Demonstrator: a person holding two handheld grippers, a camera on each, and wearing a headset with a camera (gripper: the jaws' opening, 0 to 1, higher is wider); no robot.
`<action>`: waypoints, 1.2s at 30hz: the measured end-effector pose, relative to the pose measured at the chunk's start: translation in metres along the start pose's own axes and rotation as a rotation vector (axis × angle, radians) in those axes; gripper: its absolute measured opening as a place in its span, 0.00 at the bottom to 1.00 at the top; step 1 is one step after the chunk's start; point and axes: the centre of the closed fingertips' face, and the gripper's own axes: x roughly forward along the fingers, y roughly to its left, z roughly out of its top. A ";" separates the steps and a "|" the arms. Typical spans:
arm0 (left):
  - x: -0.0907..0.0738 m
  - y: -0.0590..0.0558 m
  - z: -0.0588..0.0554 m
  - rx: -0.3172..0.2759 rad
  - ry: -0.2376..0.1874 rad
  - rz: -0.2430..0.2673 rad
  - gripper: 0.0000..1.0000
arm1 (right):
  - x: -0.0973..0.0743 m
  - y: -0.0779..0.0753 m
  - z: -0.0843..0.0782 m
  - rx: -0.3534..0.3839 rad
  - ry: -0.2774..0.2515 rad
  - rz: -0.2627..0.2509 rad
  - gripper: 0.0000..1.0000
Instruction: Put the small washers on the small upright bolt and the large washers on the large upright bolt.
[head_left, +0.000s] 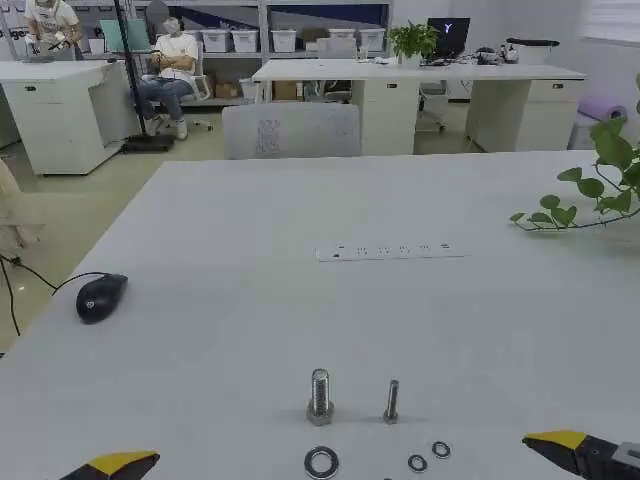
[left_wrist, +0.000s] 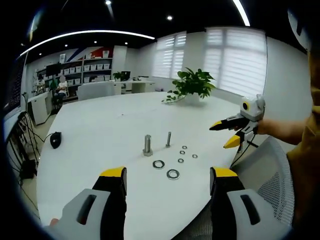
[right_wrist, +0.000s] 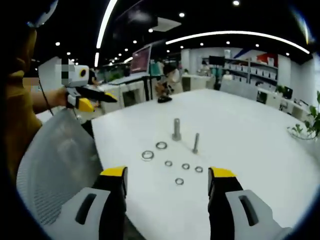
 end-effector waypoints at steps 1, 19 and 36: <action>0.000 0.000 0.000 -0.008 0.003 -0.002 0.66 | -0.001 0.001 -0.002 0.001 0.007 0.009 0.64; 0.006 -0.001 0.007 -0.007 -0.021 -0.010 0.66 | 0.003 0.002 -0.006 0.006 0.022 0.014 0.62; 0.009 0.001 0.004 -0.019 -0.011 -0.004 0.65 | 0.012 0.002 -0.006 -0.015 0.051 0.049 0.61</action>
